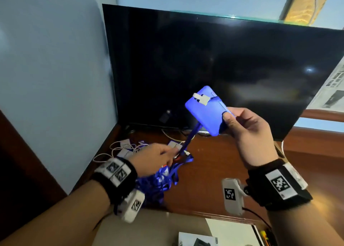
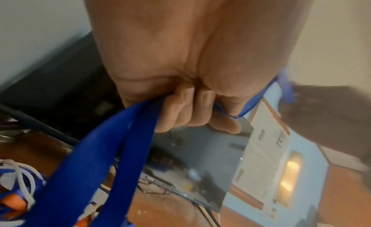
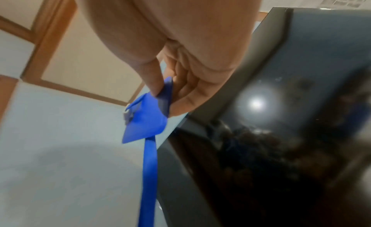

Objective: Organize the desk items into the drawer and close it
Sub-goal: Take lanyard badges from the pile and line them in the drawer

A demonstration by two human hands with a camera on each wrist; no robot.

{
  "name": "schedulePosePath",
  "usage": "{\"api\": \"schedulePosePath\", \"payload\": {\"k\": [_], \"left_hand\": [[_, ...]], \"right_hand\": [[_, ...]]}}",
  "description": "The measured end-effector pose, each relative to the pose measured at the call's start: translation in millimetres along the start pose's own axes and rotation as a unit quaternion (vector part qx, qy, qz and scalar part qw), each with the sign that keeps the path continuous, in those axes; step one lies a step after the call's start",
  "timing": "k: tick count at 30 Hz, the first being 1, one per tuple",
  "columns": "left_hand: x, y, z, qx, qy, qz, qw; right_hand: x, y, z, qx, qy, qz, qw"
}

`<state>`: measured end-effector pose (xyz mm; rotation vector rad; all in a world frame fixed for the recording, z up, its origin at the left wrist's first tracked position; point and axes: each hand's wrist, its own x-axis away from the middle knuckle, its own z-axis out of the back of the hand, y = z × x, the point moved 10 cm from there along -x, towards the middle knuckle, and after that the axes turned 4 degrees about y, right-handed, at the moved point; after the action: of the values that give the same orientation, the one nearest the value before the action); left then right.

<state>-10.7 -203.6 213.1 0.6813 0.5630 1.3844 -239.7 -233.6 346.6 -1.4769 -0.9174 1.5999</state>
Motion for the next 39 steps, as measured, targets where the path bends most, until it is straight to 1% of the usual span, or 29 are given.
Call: {"api": "schedulePosePath", "payload": {"k": [3,5,6,8,10,12,14,15,16,17,18,19,20,22,23,24,26,27,29,30,31,32,33,34,35,37,38,39], "left_hand": [[36,19,-22,-0.034,-0.028,-0.048,0.998],[55,43,-18,-0.052,-0.036,-0.088,0.994],[61,56,-12,-0.062,-0.034,-0.105,0.992],[68,89,15,-0.082,0.002,-0.146,0.986],[68,115,50,-0.096,0.069,-0.185,0.976],[60,121,78,-0.107,0.112,-0.19,0.969],[40,106,97,-0.117,0.133,-0.159,0.971],[29,92,103,-0.121,0.141,-0.136,0.973],[17,75,106,-0.121,0.147,-0.107,0.976],[7,55,106,-0.122,0.147,-0.074,0.979],[-3,28,102,-0.123,0.141,-0.042,0.981],[-9,3,91,-0.126,0.117,-0.013,0.985],[-12,-20,74,-0.122,0.075,0.006,0.99],[-3,-49,34,-0.114,-0.003,0.026,0.993],[7,-54,17,-0.103,-0.025,0.033,0.994],[18,-54,4,-0.078,-0.029,0.037,0.996],[40,-46,-14,-0.014,-0.014,0.037,0.999],[52,-39,-18,-0.005,-0.004,0.032,0.999],[69,-29,-22,-0.018,0.014,0.011,1.0],[74,-24,-19,-0.02,0.023,0.004,1.0],[77,-21,-16,-0.027,0.029,-0.002,0.999],[79,-15,-11,-0.043,0.038,-0.018,0.998],[81,-6,-6,-0.076,0.044,-0.04,0.995],[81,0,-3,-0.124,0.044,-0.059,0.99],[80,3,-2,-0.17,0.033,-0.066,0.983],[74,-6,-2,-0.226,0.001,-0.056,0.972],[71,-18,-5,-0.234,-0.019,-0.043,0.971],[69,-32,-9,-0.225,-0.045,-0.023,0.973]], "right_hand": [[-7,32,12,0.128,0.056,-0.01,0.99],[-6,54,10,0.221,0.056,-0.011,0.973],[-3,64,4,0.255,0.042,-0.012,0.966],[8,83,-15,0.314,-0.026,-0.007,0.949],[27,99,-42,0.351,-0.121,0.012,0.928],[51,107,-69,0.342,-0.227,0.02,0.911],[77,105,-89,0.297,-0.326,-0.003,0.897],[89,100,-97,0.271,-0.364,-0.015,0.891],[97,90,-103,0.236,-0.386,-0.024,0.891],[101,78,-105,0.185,-0.39,-0.032,0.902],[100,63,-105,0.12,-0.374,-0.041,0.919],[95,51,-102,0.057,-0.344,-0.05,0.936],[87,44,-95,0.01,-0.307,-0.054,0.95],[71,40,-81,-0.023,-0.228,-0.053,0.972],[65,46,-74,-0.027,-0.194,-0.061,0.979],[61,55,-68,-0.033,-0.16,-0.08,0.983],[61,85,-58,-0.034,-0.087,-0.14,0.986],[66,102,-53,-0.022,-0.05,-0.169,0.984],[78,127,-48,0.043,-0.005,-0.196,0.98],[84,136,-48,0.105,-0.006,-0.19,0.976],[92,143,-53,0.175,-0.027,-0.175,0.968],[101,150,-62,0.24,-0.062,-0.158,0.956],[112,155,-73,0.289,-0.106,-0.135,0.942],[125,159,-88,0.314,-0.158,-0.111,0.929],[138,161,-104,0.317,-0.215,-0.093,0.919],[169,162,-132,0.273,-0.336,-0.081,0.898],[183,161,-142,0.244,-0.386,-0.082,0.886],[194,159,-147,0.212,-0.421,-0.091,0.877]]}}
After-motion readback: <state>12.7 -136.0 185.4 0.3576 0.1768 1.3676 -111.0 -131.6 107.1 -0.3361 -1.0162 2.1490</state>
